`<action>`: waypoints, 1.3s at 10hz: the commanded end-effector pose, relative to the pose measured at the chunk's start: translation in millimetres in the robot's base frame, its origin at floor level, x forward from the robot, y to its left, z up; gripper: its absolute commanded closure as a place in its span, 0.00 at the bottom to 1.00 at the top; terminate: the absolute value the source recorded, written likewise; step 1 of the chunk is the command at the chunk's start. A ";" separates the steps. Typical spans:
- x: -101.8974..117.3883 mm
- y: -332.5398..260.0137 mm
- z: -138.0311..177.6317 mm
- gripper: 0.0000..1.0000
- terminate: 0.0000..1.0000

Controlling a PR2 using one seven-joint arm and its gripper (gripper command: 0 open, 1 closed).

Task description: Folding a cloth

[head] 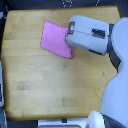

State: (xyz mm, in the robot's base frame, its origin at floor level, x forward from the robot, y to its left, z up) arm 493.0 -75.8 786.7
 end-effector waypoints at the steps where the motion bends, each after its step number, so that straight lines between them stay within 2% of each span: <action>1: 38.2 50.8 32.5 1.00 0.00; 2: 53.0 77.9 36.5 1.00 0.00; 4: 45.9 103.3 45.0 1.00 0.00; 10: 63.0 186.1 36.3 1.00 0.00; 11: 68.6 221.3 32.5 1.00 0.00; 12: 68.7 223.7 31.4 1.00 0.00; 13: 56.8 241.0 25.4 1.00 0.00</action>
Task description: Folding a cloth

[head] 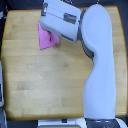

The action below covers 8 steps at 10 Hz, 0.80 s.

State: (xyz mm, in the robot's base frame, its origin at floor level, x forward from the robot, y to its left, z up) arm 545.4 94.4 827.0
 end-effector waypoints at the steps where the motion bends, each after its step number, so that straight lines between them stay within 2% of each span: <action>1: 2.5 80.4 -20.0 1.00 0.00; 4: -6.1 103.2 -29.4 1.00 0.00; 5: 7.5 112.6 -38.6 1.00 0.00; 8: 16.7 123.3 -46.7 1.00 0.00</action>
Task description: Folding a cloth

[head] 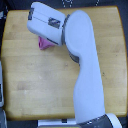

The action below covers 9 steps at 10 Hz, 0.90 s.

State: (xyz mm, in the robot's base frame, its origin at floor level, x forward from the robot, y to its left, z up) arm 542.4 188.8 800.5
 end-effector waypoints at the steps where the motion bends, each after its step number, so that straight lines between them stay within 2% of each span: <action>1: 14.4 34.5 -27.9 1.00 0.00; 3: 8.4 34.9 -31.3 1.00 0.00; 9: 17.6 25.4 -30.9 1.00 0.00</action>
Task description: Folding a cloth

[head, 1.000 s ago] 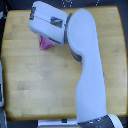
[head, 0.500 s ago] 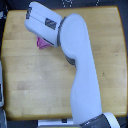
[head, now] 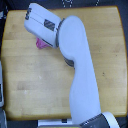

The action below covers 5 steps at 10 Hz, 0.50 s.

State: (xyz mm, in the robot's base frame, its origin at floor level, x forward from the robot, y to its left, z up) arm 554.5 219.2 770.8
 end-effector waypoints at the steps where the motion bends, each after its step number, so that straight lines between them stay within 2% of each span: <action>1: 12.7 -1.1 -0.8 1.00 0.00; 2: 14.6 3.2 -1.2 0.00 0.00; 5: 13.4 -4.2 -0.3 0.00 0.00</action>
State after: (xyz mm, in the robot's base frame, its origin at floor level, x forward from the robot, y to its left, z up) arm 561.7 218.9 771.2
